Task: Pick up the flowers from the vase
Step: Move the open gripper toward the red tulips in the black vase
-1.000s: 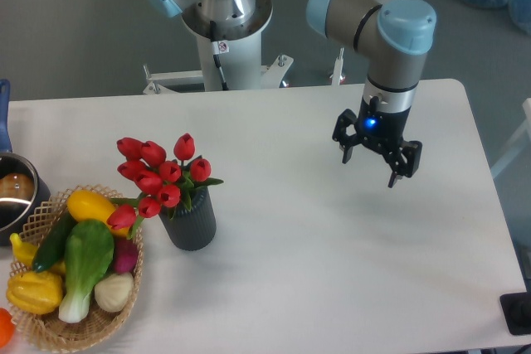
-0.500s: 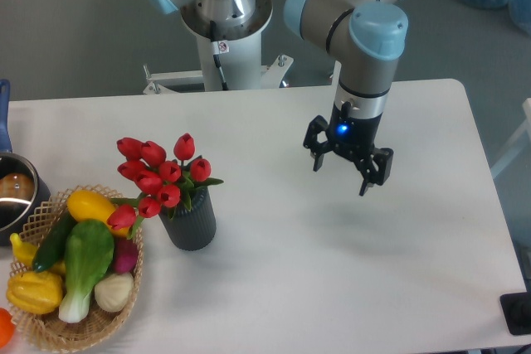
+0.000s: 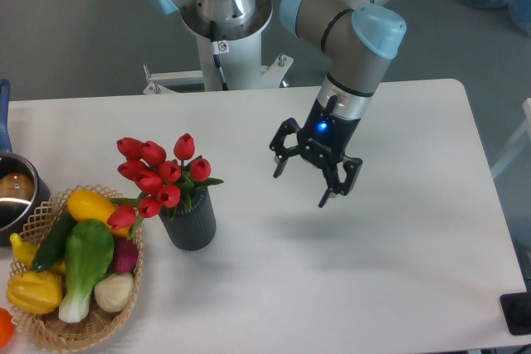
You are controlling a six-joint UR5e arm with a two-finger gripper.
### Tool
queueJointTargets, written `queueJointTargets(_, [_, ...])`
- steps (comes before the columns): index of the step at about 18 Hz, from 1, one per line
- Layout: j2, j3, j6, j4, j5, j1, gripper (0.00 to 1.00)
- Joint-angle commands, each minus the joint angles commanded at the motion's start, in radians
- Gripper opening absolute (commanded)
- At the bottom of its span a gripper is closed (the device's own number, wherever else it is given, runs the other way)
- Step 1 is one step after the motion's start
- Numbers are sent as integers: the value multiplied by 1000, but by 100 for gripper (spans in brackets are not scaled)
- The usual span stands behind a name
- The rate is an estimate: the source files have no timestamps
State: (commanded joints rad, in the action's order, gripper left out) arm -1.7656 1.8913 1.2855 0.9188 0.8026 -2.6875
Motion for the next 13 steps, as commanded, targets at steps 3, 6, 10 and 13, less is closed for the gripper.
queueJointTargets(3, [8, 15, 6, 0, -49, 2, 100])
queueJointTargets(6, [24, 23, 8, 2, -66, 6, 100])
queueJointTargets(10, [78, 80, 17, 12, -95, 8, 100])
queueJointTargets(13, [100, 92, 21, 29, -135, 23, 100])
